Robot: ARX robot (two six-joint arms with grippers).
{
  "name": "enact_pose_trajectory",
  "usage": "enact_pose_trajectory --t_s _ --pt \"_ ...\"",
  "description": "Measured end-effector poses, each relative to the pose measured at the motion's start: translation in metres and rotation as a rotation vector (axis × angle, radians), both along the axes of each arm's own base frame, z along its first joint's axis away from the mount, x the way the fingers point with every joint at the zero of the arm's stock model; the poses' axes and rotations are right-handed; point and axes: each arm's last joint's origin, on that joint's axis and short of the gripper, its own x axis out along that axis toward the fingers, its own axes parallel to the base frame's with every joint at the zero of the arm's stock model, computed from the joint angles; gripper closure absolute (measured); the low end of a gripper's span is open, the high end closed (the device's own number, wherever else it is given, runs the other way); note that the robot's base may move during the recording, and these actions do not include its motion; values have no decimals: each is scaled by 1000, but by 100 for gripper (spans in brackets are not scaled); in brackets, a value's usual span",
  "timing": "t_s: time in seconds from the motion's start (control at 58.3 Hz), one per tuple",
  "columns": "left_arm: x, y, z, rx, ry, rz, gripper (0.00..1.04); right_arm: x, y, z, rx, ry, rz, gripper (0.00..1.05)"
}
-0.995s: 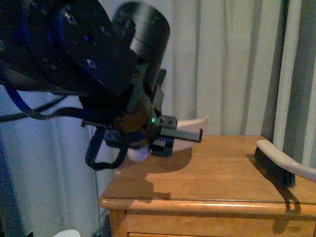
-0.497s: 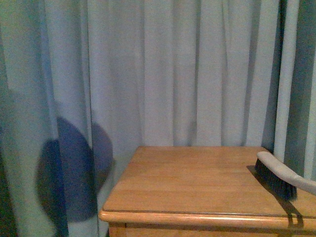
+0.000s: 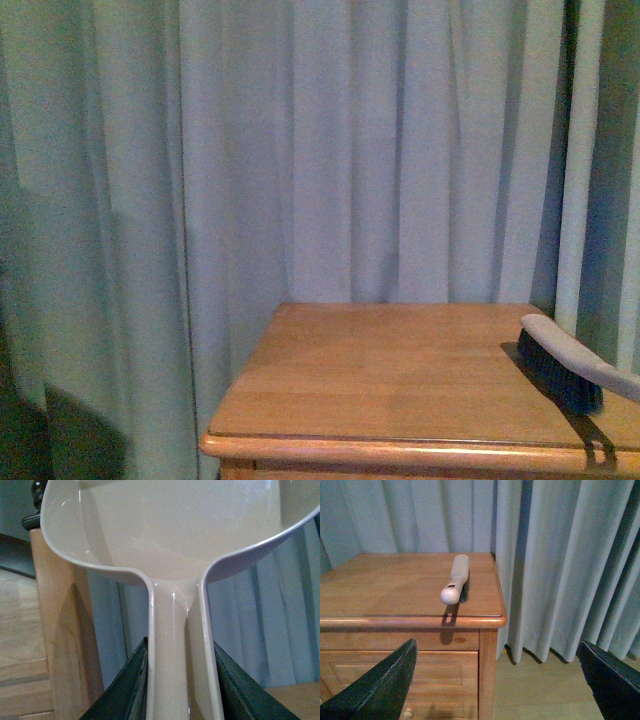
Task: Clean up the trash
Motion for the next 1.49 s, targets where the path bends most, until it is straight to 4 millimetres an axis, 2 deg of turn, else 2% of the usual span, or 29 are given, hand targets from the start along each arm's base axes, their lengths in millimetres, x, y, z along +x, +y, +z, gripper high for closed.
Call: enact_pose_trajectory --t_s 0.12,0.189,0.257,0.343,0.395,0.549,0.652,0.686,0.755,0.806,0.961,1.081,1.304,1.492 --pt "1 3 -10 -37 36 -9 76 0 0 0 -1 2 -4 7" --pt "1 4 -11 -50 40 -10 76 2 2 -3 -24 79 -84 7" --pt "1 4 -11 -57 39 -14 76 8 7 -2 -41 135 -72 7" --pt "1 3 -11 -56 38 -19 76 19 17 9 -50 190 19 7" --pt "1 3 -11 -56 39 -19 76 30 21 22 -51 213 50 7" --pt "1 4 -11 -59 39 -19 76 77 31 70 -36 328 126 7" --pt "1 4 -11 -59 39 -20 76 118 36 99 -34 418 132 7" --pt "1 4 -11 -59 39 -20 76 136 37 110 -33 453 125 7" --pt "1 4 -11 -59 39 -20 76 169 40 119 -20 543 119 7" --pt "1 4 -11 -59 39 -20 76 201 44 124 -6 630 105 7" --pt "1 4 -11 -59 39 -20 76 244 49 121 -3 744 72 7" --pt "1 4 -11 -59 39 -20 76 261 49 111 16 799 51 7" --pt "1 3 -11 -59 39 -20 76 273 53 91 37 860 17 7" --pt "1 4 -11 -59 39 -20 76 275 58 86 59 865 11 7"
